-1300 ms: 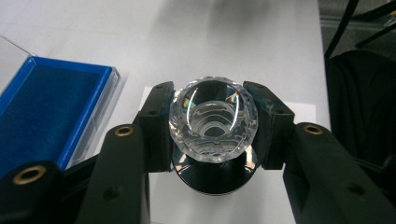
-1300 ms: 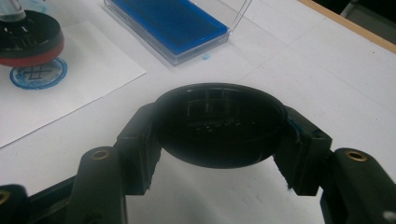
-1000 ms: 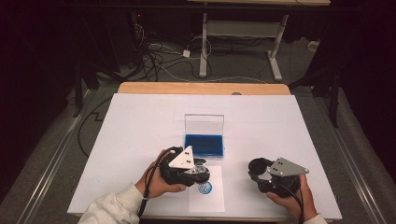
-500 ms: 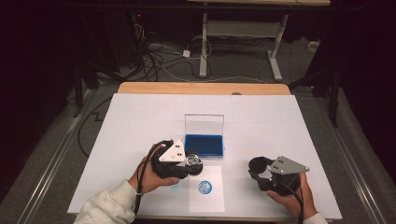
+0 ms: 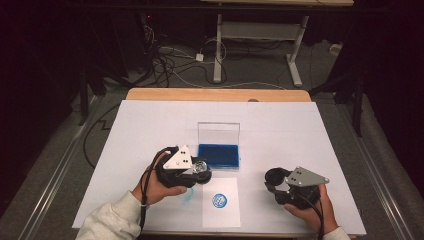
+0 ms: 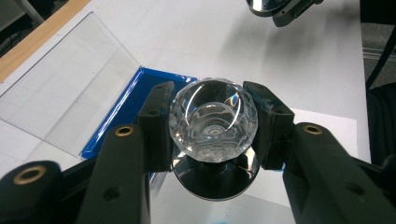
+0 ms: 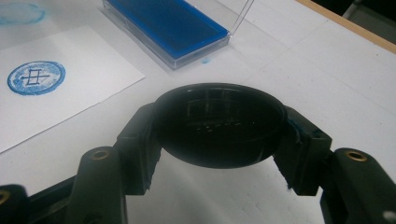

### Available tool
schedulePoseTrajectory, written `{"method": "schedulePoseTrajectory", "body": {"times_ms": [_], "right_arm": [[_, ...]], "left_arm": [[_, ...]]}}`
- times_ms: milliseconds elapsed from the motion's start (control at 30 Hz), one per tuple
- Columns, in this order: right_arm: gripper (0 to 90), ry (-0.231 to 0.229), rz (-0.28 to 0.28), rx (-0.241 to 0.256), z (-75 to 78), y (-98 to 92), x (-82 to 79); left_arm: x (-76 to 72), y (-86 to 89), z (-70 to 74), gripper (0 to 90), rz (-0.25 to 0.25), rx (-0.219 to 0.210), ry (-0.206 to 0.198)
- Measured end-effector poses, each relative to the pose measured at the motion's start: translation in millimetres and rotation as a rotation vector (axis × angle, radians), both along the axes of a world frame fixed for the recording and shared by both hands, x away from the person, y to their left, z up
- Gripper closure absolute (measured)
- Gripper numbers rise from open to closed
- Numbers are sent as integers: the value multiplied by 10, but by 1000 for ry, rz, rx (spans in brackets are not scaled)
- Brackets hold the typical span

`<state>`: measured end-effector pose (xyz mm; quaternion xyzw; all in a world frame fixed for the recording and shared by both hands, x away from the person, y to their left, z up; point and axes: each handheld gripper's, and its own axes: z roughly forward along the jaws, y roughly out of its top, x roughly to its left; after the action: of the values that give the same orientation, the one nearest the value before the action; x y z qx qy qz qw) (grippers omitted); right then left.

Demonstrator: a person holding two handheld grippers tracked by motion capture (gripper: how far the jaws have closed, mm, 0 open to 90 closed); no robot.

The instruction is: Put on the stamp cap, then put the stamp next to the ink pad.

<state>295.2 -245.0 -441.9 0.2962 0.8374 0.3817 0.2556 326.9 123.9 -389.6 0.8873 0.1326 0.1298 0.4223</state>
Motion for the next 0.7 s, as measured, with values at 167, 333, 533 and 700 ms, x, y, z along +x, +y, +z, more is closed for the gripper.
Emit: {"method": "schedulePoseTrajectory", "body": {"times_ms": [167, 333, 533, 700], "right_arm": [[386, 0, 6, 2, 0, 16, 17], [387, -2, 10, 3, 7, 17, 14], [386, -4, 10, 6, 14, 25, 27], [387, 5, 16, 2, -8, 47, 29]], "left_arm": [[-2, 57, 20, 546, 14, -5, -2], [1, 99, 53, 546, 28, -12, -9], [8, 149, 57, 546, 39, -24, -5], [21, 177, 62, 546, 49, -28, -2]]}}
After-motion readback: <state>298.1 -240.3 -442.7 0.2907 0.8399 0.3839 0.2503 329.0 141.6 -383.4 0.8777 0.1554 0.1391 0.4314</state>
